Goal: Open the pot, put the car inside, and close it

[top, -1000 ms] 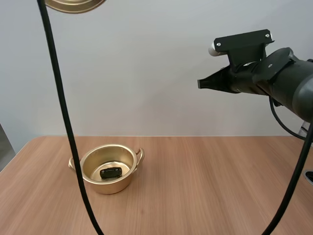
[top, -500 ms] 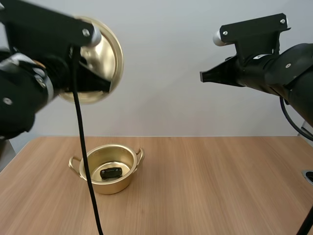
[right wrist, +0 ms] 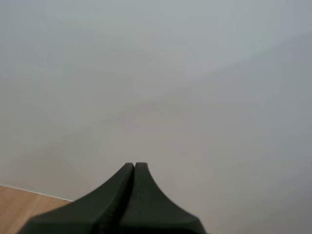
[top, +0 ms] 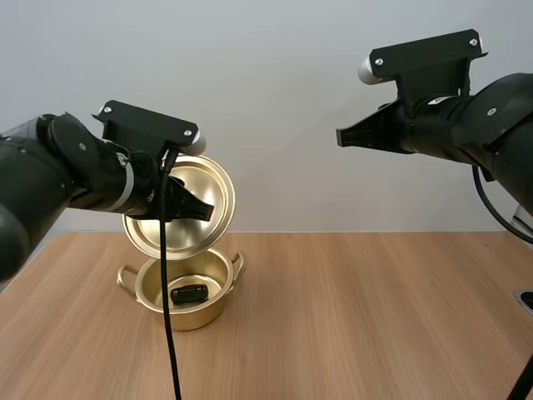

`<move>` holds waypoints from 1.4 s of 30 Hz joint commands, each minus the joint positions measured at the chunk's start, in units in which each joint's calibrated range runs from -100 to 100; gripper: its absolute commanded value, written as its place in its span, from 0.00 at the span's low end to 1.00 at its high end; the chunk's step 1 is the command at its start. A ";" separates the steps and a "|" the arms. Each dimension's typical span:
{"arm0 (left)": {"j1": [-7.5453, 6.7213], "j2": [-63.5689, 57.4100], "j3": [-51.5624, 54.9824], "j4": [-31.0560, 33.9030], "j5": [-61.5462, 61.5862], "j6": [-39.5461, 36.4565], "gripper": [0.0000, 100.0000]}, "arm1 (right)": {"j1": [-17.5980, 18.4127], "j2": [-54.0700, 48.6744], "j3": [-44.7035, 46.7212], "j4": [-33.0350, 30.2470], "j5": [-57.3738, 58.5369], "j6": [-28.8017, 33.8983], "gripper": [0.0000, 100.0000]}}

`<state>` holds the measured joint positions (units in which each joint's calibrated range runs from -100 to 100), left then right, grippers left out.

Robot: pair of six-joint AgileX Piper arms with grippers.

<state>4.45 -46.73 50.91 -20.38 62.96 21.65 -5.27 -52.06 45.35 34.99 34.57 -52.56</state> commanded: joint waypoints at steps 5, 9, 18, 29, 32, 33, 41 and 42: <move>0.01 10.77 -4.64 0.02 6.33 -1.03 0.00 | -0.01 0.01 -0.03 -0.08 -0.18 -0.29 0.00; 0.01 14.88 -6.98 0.38 11.92 -1.03 0.00 | -0.01 0.01 -0.03 -0.08 -0.18 -0.29 0.00; 0.01 22.84 -7.50 7.39 13.36 -3.31 0.00 | -0.01 0.01 -0.03 -0.08 -0.18 -0.29 0.00; 0.01 26.84 -7.50 7.39 12.51 -2.95 0.00 | -0.01 0.13 -0.03 -0.08 -0.18 -0.29 0.00; 0.01 27.68 -7.50 7.39 13.09 -2.95 0.00 | -0.01 0.13 -0.03 -0.08 -0.18 -0.29 0.00; 0.01 28.01 -7.50 7.39 13.10 -2.95 0.00 | -0.01 0.13 -0.03 -0.08 -0.18 -0.29 0.00; 0.01 29.76 -7.50 7.39 14.34 -2.95 0.00 | -0.01 0.13 -0.03 -0.08 -0.18 -0.29 0.00; 0.01 29.76 -7.50 7.39 14.34 -2.95 0.00 | -0.01 0.13 -0.03 -0.08 -0.18 -0.29 0.00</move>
<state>4.45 -16.98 43.48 -13.05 77.39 18.68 -5.27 -51.95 45.35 34.99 34.40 -52.78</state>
